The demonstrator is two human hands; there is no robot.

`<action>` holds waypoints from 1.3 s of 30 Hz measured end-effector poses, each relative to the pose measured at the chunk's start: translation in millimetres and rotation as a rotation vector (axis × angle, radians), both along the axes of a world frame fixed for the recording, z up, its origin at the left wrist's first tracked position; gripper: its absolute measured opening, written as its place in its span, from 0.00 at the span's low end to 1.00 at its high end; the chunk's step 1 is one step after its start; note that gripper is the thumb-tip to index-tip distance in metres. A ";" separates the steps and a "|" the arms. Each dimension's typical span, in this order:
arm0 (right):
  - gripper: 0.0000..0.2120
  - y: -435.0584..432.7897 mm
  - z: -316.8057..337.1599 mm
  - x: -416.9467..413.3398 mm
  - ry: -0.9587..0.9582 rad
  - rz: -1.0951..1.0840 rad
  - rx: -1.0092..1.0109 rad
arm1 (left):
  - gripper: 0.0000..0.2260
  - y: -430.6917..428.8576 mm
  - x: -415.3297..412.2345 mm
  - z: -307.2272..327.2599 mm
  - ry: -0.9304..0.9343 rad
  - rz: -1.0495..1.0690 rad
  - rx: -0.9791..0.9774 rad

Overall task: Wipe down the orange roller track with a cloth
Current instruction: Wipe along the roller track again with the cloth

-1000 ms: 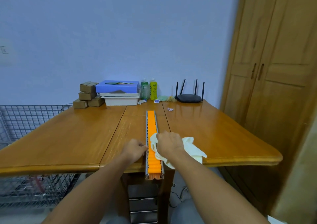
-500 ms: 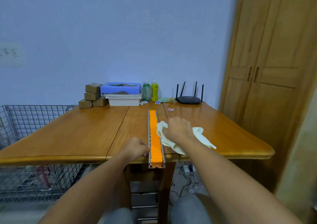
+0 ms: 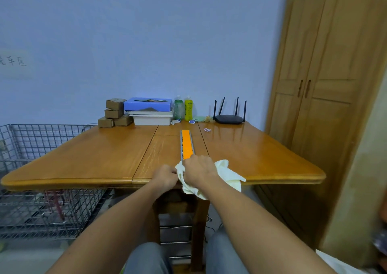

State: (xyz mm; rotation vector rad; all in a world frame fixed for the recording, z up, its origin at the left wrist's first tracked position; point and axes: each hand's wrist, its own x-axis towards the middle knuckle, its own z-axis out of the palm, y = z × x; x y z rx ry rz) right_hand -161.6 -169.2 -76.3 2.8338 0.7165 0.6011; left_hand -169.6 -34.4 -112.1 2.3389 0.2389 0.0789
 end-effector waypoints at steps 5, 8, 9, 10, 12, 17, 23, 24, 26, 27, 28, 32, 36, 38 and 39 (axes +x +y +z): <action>0.10 -7.4 -1.7 -2.4 -0.047 0.015 -0.044 | 0.14 -6.6 0.7 5.1 -0.027 0.032 0.117; 0.09 -13.3 0.7 -3.7 -0.032 -0.008 -0.062 | 0.14 -10.3 -3.0 12.3 -0.036 0.028 0.123; 0.08 -16.4 2.3 -3.5 -0.022 -0.019 -0.060 | 0.14 -10.8 -2.9 13.5 -0.035 0.029 0.117; 0.08 -19.9 3.6 -2.9 -0.011 -0.030 -0.058 | 0.14 -11.4 -2.6 14.3 -0.033 0.031 0.117; 0.08 -27.2 5.1 -1.9 0.007 -0.048 -0.061 | 0.13 -13.1 -1.7 14.4 -0.026 0.031 0.118; 0.08 -42.7 7.5 1.9 0.020 -0.068 -0.087 | 0.09 -13.4 0.9 15.0 -0.009 0.026 0.101; 0.07 -56.4 11.6 9.0 0.047 -0.073 -0.090 | 0.03 -8.4 5.2 27.8 0.041 -0.019 0.058; 0.06 -57.7 12.4 10.6 0.051 -0.074 -0.089 | 0.03 -7.7 6.6 30.0 0.046 -0.019 0.058; 0.06 -59.5 14.2 13.8 0.050 -0.069 -0.087 | 0.03 -6.8 10.9 31.9 0.047 -0.017 0.063; 0.06 -60.1 15.0 15.6 0.048 -0.064 -0.081 | 0.03 -6.3 13.2 32.1 0.043 -0.014 0.077; 0.06 -60.7 15.9 17.7 0.047 -0.061 -0.074 | 0.04 -6.1 15.4 32.2 0.036 -0.007 0.093; 0.06 -62.8 19.4 27.5 0.051 -0.054 -0.045 | 0.05 -5.5 25.8 31.4 0.007 0.021 0.119; 0.08 -67.1 23.8 41.9 0.058 -0.074 -0.001 | 0.06 -3.4 36.8 31.0 -0.005 0.018 0.127; 0.09 -69.2 26.7 50.0 0.059 -0.091 0.021 | 0.06 -1.1 44.0 31.3 -0.018 0.019 0.140; 0.09 -69.9 28.1 54.5 0.061 -0.100 0.034 | 0.06 -0.2 47.5 31.7 -0.023 0.024 0.147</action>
